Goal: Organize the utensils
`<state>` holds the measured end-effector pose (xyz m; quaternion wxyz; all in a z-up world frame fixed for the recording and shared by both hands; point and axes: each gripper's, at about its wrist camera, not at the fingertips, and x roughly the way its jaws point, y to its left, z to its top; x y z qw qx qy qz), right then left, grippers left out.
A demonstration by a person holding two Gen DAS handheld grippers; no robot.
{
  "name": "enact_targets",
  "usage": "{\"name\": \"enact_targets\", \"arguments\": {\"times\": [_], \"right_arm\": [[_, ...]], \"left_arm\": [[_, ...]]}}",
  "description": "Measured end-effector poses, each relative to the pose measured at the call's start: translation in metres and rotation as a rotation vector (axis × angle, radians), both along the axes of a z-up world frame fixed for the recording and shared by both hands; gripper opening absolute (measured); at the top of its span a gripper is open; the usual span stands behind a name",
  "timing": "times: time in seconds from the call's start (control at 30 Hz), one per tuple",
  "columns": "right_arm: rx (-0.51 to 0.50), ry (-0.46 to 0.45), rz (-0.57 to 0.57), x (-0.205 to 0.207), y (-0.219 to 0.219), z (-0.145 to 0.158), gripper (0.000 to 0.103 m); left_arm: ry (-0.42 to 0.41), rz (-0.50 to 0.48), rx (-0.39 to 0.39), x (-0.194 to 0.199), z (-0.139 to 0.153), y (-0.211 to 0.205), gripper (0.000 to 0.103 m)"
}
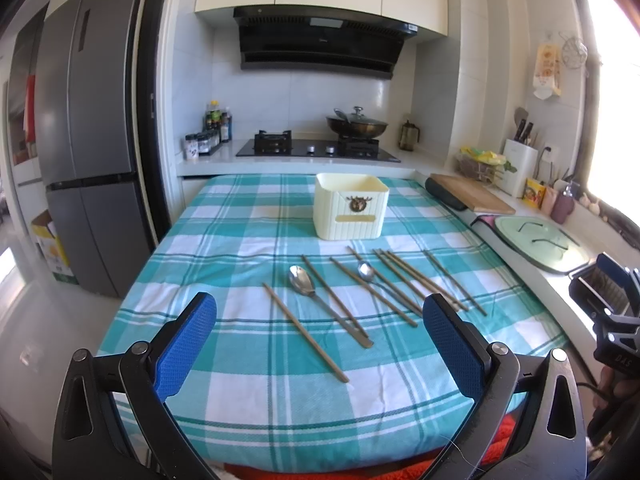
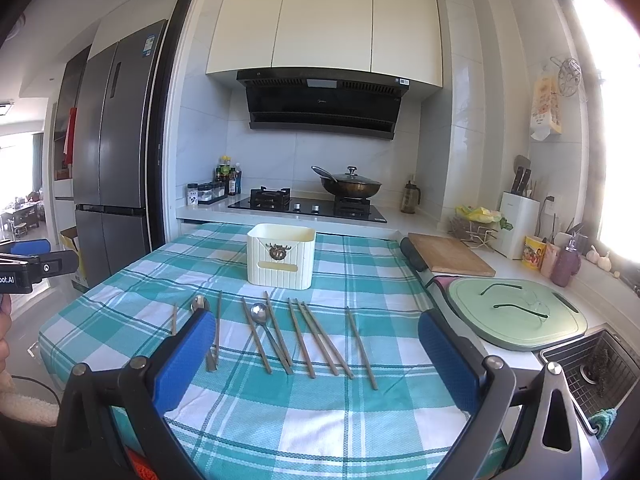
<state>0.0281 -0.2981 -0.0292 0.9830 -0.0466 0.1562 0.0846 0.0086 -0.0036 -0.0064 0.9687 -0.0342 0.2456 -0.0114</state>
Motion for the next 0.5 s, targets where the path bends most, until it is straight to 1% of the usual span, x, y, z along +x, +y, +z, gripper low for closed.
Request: {"name": "enact_targets", "arguments": {"times": [0.5], "right_arm": [[-0.004, 0.0, 0.001, -0.0022, -0.0045, -0.0027, 0.103]], "left_arm": [[0.0, 0.0, 0.0, -0.0002, -0.0001, 0.0003, 0.103]]}}
